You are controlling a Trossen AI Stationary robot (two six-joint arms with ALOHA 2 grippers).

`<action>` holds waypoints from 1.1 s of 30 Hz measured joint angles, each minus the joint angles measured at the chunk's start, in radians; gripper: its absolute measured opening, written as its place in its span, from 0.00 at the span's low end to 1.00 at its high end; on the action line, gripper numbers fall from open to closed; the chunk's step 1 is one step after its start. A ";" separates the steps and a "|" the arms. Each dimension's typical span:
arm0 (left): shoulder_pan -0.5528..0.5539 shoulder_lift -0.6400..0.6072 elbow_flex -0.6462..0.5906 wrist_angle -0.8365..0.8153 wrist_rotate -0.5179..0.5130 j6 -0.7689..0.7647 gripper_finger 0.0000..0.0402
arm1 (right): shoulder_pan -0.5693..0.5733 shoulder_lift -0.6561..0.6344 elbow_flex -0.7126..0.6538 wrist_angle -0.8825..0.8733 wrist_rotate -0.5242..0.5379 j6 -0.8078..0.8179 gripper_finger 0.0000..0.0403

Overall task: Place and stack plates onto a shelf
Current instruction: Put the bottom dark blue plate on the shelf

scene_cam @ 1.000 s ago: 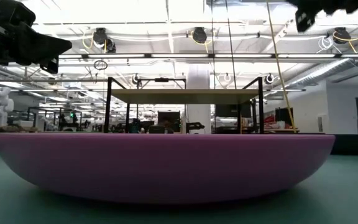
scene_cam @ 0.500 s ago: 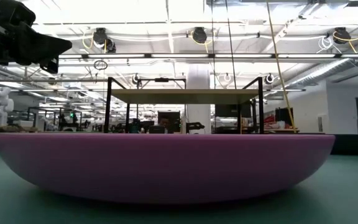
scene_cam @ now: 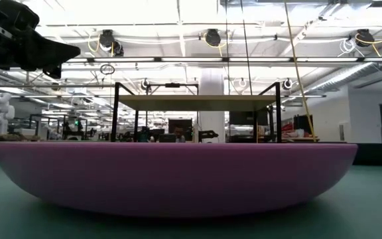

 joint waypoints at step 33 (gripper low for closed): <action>-0.004 0.385 0.618 -0.159 -0.123 -0.026 0.01 | 0.000 0.009 -0.364 0.178 -0.003 0.121 0.00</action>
